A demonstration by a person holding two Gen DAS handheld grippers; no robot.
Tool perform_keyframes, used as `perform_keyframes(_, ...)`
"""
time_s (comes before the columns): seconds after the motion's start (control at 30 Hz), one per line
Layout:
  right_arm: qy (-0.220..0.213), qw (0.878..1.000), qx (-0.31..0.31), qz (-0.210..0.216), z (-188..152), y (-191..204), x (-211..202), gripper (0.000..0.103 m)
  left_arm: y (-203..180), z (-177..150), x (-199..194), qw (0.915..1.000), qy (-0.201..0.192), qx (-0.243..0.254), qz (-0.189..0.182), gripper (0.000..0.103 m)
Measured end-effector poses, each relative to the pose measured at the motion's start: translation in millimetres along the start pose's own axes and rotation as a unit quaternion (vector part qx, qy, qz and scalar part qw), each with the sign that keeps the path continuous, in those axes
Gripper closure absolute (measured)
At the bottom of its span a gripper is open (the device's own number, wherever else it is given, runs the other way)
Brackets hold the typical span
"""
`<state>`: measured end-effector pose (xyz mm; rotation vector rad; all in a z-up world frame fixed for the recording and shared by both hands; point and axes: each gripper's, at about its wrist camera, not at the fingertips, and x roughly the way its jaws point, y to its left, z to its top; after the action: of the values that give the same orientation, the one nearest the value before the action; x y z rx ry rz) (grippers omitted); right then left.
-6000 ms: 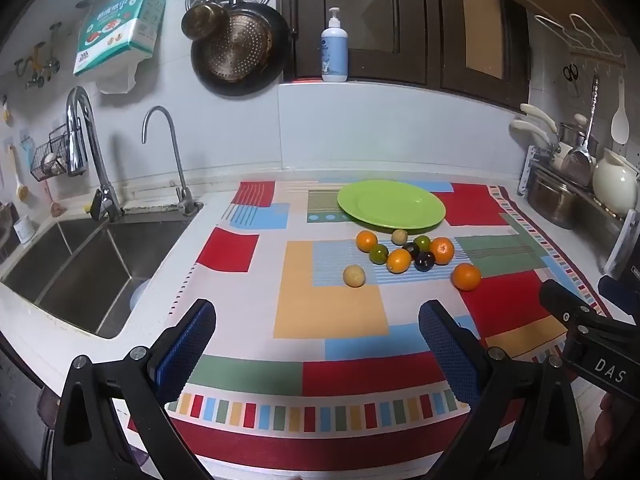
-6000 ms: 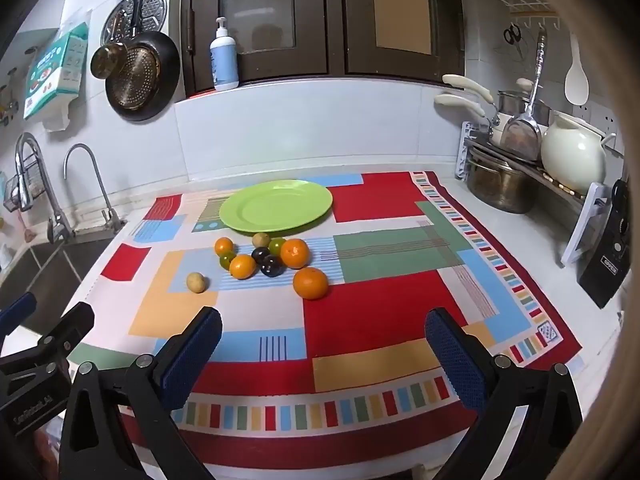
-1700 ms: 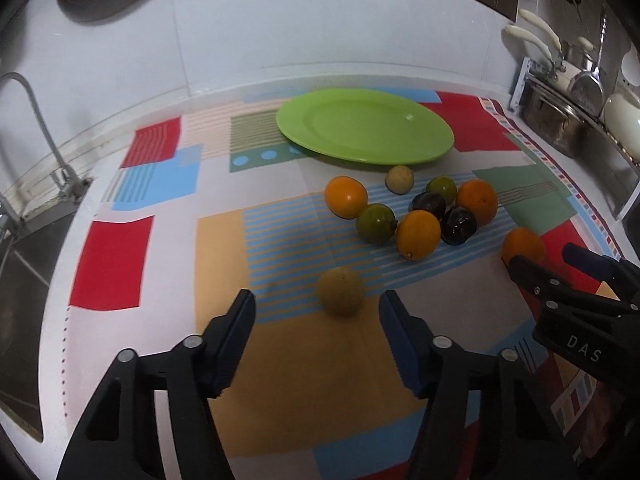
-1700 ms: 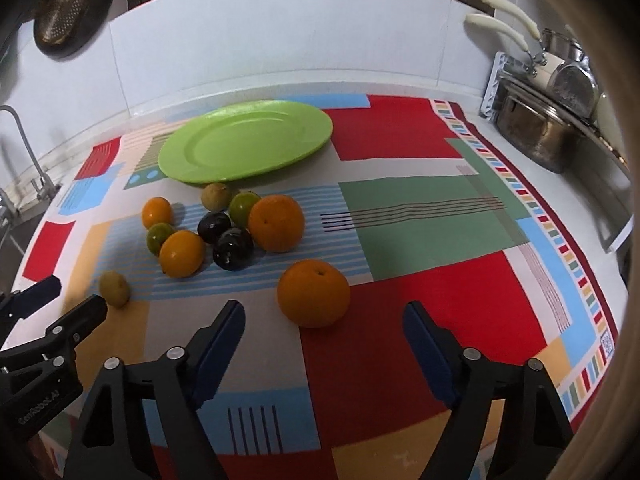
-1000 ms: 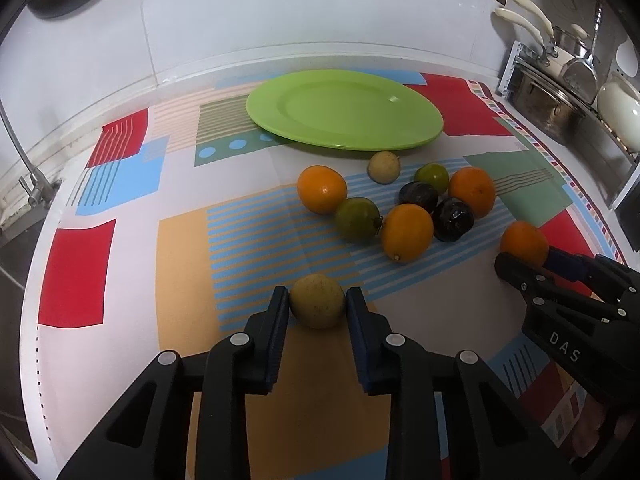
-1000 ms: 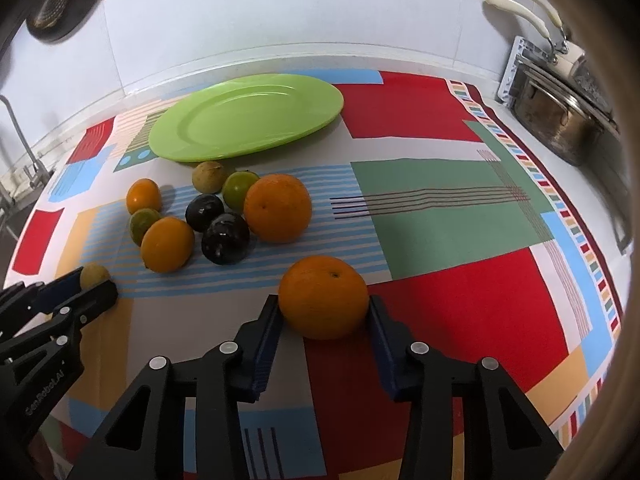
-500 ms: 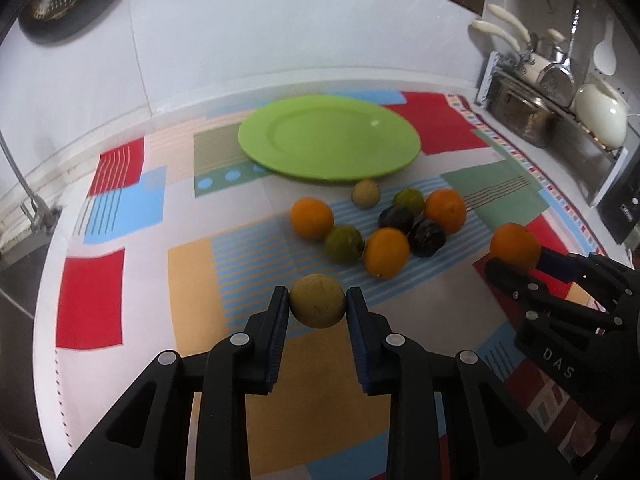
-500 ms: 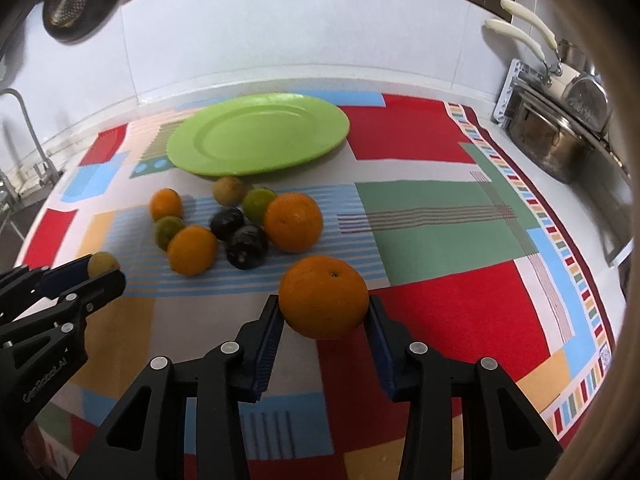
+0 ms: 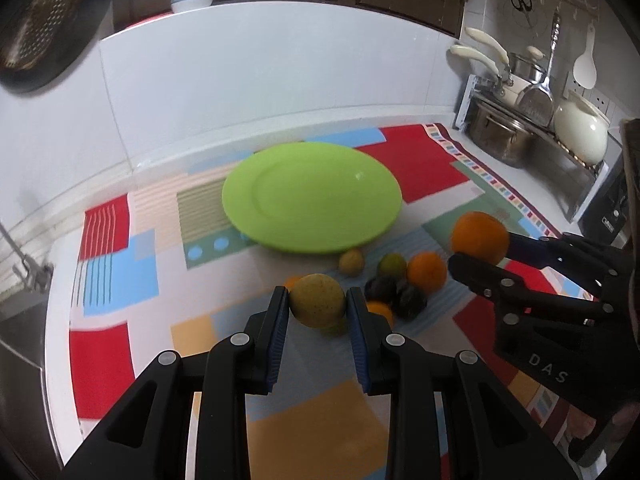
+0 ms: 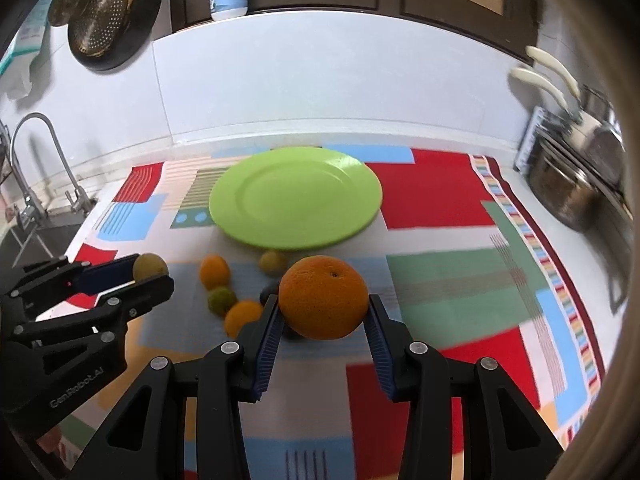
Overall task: Organize fruits
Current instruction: 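Carry both fruits over the green plate and open both tools to release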
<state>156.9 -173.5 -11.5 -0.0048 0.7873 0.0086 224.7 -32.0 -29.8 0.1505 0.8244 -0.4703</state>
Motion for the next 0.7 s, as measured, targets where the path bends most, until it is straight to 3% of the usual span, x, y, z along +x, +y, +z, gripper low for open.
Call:
perform_keyframes(0.3, 0.0, 0.999, -0.038, 0.031, 55, -13, 34, 0.061, 5, 57, 33, 1.0, -0.005, 0.004, 0.007, 0.073)
perform_keyframes(0.7, 0.036, 0.996, -0.059, 0.056, 113, -30, 121, 0.061, 23, 105, 106, 0.9994, 0.028, 0.001, 0.019, 0.073)
